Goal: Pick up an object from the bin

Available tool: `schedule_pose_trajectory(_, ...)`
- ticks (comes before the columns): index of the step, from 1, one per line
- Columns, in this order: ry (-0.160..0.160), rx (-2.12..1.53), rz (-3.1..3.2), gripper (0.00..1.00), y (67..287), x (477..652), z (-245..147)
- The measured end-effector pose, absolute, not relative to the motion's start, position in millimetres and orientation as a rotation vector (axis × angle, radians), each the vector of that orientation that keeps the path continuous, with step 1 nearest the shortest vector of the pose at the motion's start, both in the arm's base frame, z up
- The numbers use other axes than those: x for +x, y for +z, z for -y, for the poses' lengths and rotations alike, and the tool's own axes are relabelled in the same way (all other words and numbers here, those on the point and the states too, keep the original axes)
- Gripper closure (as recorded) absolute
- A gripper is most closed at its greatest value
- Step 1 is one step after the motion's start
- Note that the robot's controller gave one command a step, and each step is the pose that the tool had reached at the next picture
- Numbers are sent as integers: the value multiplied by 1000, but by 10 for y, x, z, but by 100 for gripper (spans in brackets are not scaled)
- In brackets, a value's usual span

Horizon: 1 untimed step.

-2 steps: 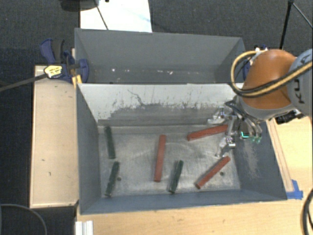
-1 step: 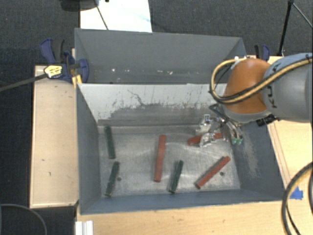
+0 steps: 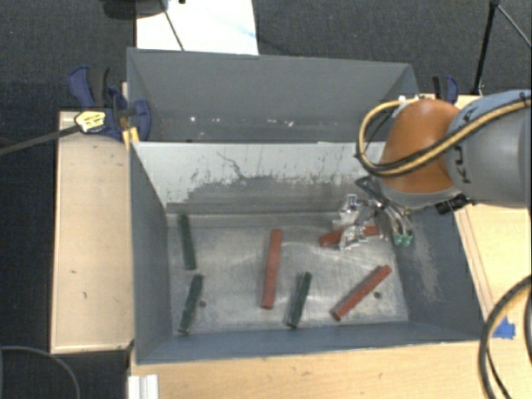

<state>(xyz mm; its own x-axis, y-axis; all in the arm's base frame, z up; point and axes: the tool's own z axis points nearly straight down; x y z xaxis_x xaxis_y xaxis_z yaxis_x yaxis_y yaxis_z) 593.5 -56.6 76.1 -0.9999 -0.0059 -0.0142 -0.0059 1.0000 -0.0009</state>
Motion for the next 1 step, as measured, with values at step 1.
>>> schedule_pose_trajectory(1,-1,-32,-3139,100,2117,5910,567)
